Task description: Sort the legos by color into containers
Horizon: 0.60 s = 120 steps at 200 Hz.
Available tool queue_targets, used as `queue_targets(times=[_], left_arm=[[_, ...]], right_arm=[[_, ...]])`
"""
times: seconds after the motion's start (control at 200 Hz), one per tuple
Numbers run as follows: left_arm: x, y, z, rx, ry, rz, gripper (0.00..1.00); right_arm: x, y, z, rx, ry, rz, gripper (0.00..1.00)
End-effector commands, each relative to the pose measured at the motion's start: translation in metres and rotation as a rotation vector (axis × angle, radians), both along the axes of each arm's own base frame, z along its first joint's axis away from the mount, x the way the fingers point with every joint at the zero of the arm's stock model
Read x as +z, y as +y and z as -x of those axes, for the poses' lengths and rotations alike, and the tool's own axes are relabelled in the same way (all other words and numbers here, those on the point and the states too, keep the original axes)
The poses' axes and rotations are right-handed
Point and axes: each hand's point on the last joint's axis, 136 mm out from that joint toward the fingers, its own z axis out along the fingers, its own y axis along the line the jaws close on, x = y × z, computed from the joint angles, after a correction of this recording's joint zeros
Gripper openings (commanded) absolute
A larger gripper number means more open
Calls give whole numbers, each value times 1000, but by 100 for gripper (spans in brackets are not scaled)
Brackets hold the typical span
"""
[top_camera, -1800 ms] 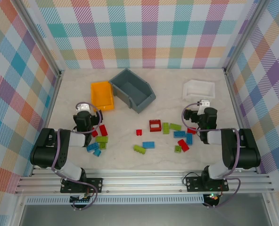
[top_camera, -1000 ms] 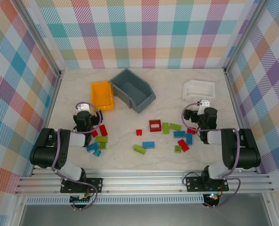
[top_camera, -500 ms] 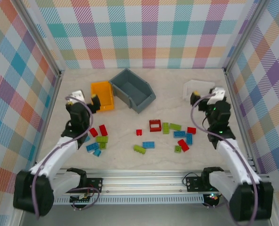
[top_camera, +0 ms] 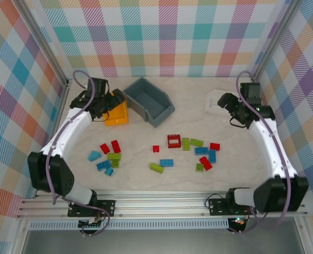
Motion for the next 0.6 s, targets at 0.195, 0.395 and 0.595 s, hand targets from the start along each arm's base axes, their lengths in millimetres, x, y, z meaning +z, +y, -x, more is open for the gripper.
queue_targets(times=[0.195, 0.395, 0.595], left_arm=[[-11, -70, 12, -119, 99, 70, 92], [-22, -100, -2, -148, 118, 59, 91], [-38, -109, -18, -156, 171, -44, 90]], right_arm=[[-53, -23, -65, -245, 196, -352, 73], [-96, -26, -100, -300, 321, -408, 66], [-130, -28, -111, -352, 392, -435, 61]])
